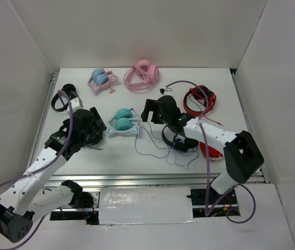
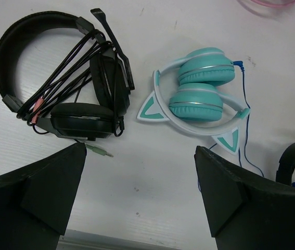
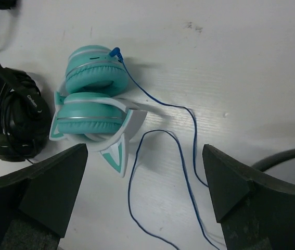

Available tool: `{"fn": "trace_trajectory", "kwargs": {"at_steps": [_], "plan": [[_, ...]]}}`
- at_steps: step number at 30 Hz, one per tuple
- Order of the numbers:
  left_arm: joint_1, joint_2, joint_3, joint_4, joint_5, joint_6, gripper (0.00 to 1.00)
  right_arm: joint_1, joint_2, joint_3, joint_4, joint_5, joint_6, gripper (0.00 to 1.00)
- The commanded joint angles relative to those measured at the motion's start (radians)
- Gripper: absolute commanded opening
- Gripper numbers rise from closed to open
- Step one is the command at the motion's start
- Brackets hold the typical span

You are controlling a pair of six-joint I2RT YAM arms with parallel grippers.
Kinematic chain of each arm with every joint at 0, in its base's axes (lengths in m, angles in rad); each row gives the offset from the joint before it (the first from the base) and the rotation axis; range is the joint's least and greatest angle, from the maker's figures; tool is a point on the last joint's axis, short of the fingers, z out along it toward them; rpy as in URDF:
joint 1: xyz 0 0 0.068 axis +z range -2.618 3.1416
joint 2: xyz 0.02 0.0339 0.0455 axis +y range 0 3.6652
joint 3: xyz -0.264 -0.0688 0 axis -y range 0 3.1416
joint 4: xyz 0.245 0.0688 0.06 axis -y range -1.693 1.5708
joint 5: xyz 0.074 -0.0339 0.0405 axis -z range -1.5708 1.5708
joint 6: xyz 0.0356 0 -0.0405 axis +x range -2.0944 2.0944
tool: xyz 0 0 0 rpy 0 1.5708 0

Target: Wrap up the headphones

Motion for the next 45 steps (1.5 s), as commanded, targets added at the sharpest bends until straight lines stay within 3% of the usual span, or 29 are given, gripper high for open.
{"fn": "trace_trajectory", "kwargs": {"at_steps": [1, 5, 11, 18, 21, 23, 28, 29, 30, 34, 45], "plan": [[0.0, 0.012, 0.016, 0.005, -0.04, -0.028, 0.99, 0.016, 0.089, 0.097, 0.02, -0.036, 0.059, 1.0], [0.002, 0.017, 0.013, 0.007, -0.037, -0.025, 0.99, 0.026, 0.193, 0.169, 0.025, -0.082, 0.051, 0.99], [0.003, 0.0, 0.005, 0.016, -0.042, -0.015, 0.99, 0.023, 0.304, 0.149, 0.094, -0.25, 0.06, 0.88], [0.002, 0.012, 0.016, 0.007, -0.048, -0.017, 0.99, 0.025, 0.405, 0.204, 0.145, -0.295, 0.091, 0.76], [0.003, 0.015, 0.019, 0.002, -0.051, -0.02, 0.99, 0.036, 0.431, 0.21, 0.134, -0.254, 0.091, 0.66], [0.005, 0.014, 0.02, 0.015, -0.031, -0.015, 0.99, 0.037, 0.443, 0.189, 0.163, -0.249, 0.112, 0.52], [0.005, 0.004, 0.017, 0.03, -0.006, 0.003, 0.99, 0.034, 0.471, 0.181, 0.236, -0.249, 0.149, 0.45], [0.005, 0.007, 0.02, 0.025, -0.015, 0.003, 0.99, 0.034, 0.472, 0.178, 0.247, -0.252, 0.149, 0.39], [0.005, 0.007, 0.02, 0.022, -0.02, 0.002, 0.99, 0.032, 0.466, 0.175, 0.253, -0.251, 0.149, 0.22], [0.003, 0.027, 0.019, 0.035, 0.006, 0.02, 0.99, 0.036, 0.416, 0.141, 0.282, -0.231, 0.152, 0.0], [-0.001, 0.096, 0.059, 0.09, 0.081, 0.094, 0.99, 0.009, 0.131, -0.034, 0.47, -0.232, 0.276, 0.0]]}}
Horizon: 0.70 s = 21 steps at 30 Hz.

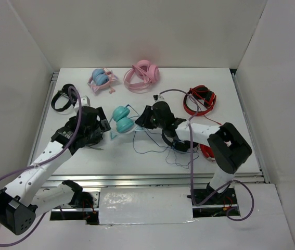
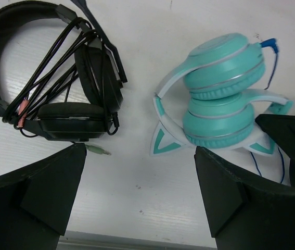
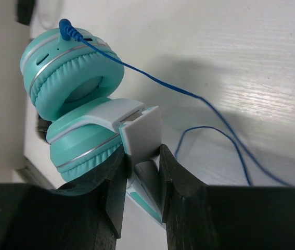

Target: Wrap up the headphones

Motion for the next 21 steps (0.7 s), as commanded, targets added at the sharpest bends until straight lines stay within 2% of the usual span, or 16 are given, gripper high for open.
{"fn": "trace_trajectory", "kwargs": {"at_steps": [1, 7, 10, 16, 21], "plan": [[-0.002, 0.005, 0.068, 0.061, 0.022, 0.051, 0.99, -0.018, -0.151, -0.027, 0.225, -0.019, 0.092, 0.0], [-0.001, 0.015, 0.099, 0.124, 0.066, 0.069, 0.99, -0.027, -0.247, -0.102, 0.319, -0.032, 0.167, 0.0], [-0.001, 0.022, 0.094, 0.167, 0.079, 0.077, 0.99, -0.028, -0.296, -0.112, 0.315, -0.021, 0.186, 0.0], [-0.001, 0.068, 0.111, 0.199, 0.042, 0.06, 0.99, -0.019, -0.339, -0.141, 0.332, -0.024, 0.196, 0.0], [-0.002, 0.107, 0.12, 0.224, 0.028, 0.06, 0.87, -0.01, -0.365, -0.173, 0.365, -0.025, 0.209, 0.0]]}}
